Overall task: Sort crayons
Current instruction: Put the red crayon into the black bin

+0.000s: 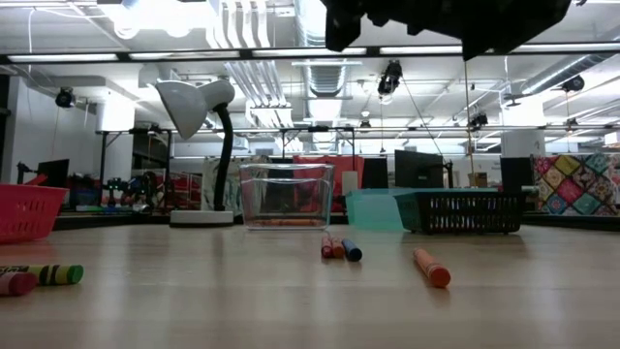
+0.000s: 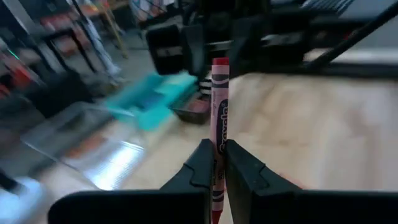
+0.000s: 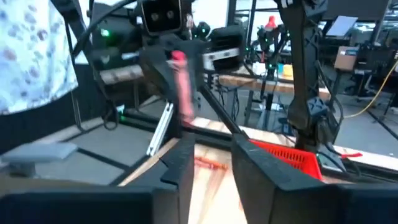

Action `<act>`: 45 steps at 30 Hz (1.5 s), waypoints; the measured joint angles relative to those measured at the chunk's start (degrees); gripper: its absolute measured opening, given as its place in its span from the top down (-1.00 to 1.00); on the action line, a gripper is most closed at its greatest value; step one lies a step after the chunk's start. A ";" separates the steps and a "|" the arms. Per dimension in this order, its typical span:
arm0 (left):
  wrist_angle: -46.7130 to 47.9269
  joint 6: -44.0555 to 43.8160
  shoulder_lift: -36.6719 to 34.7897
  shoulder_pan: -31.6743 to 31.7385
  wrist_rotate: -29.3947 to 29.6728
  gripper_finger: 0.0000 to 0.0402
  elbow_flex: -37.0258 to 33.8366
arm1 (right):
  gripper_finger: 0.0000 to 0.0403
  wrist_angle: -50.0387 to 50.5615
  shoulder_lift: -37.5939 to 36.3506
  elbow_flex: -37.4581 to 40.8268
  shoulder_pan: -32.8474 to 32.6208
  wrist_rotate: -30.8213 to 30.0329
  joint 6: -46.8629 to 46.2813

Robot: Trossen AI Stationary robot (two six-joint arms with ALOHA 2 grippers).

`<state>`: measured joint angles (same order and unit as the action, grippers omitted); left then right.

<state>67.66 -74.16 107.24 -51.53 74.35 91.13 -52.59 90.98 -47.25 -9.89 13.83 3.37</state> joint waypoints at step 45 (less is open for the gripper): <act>-27.22 50.53 -35.94 18.46 -7.85 1.00 -31.56 | 0.15 10.75 -6.49 -1.51 5.03 -13.02 1.66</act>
<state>40.44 -23.63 71.30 -33.06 66.50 59.57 -41.84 84.49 -48.76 -4.86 0.82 5.03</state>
